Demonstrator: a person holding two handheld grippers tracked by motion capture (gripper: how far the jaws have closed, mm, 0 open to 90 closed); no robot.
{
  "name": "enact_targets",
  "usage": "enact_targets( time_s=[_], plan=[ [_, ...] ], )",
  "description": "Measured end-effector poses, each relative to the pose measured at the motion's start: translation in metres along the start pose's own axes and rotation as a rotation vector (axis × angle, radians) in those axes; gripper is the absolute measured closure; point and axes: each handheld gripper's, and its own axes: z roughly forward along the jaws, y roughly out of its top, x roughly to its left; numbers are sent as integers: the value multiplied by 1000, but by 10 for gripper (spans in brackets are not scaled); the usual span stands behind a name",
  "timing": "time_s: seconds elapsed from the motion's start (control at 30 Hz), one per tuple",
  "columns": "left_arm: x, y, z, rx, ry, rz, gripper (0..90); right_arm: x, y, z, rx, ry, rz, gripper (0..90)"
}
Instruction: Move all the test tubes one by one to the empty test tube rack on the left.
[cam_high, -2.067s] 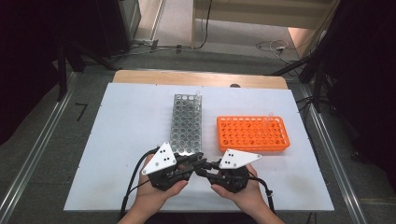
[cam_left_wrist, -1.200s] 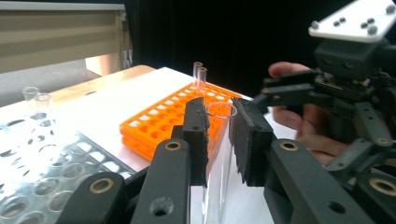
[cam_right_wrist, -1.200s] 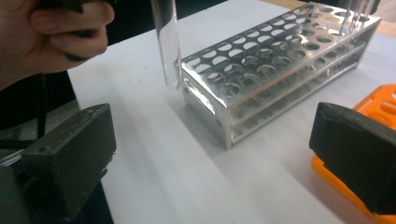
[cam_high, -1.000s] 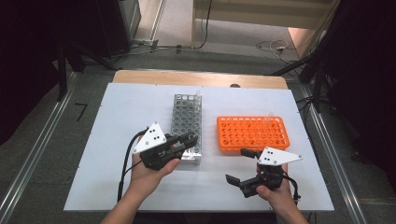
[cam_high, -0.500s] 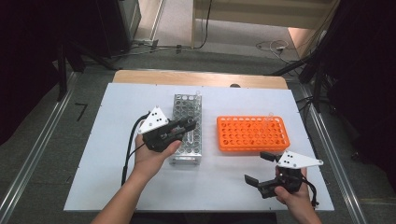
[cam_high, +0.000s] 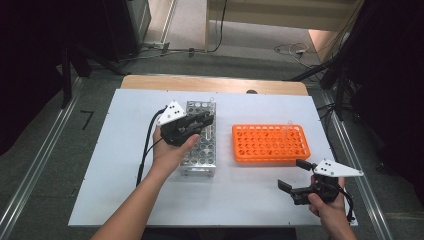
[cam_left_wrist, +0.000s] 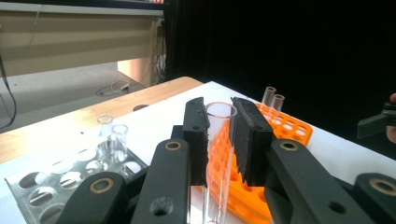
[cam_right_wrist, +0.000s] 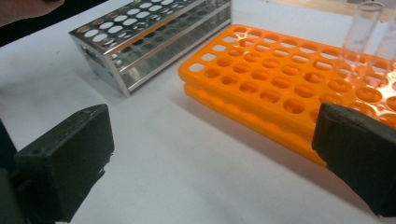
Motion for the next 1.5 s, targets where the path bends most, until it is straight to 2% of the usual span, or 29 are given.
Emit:
enact_targets(
  time_s=[0.37, 0.47, 0.9, 1.03, 1.23, 1.5],
  plan=[
    [20, 2, 17, -6, 37, -25, 756, -8, -4, 0, -4, -17, 16, 0],
    [24, 3, 23, -6, 50, -16, 756, -8, -4, 0, -7, -18, 15, 0],
    [35, 7, 47, -19, 97, -6, 756, -7, -4, 1, -6, -13, 14, 0],
    [38, 4, 54, -26, 125, -13, 756, -7, -4, 1, -6, -11, 14, 0],
    [43, 2, 62, -33, 167, 11, 756, -8, -4, 0, -9, -8, 15, 0],
    [45, -3, 67, -10, 165, -1, 756, -8, -4, 1, -8, -2, 15, 0]
  ],
)
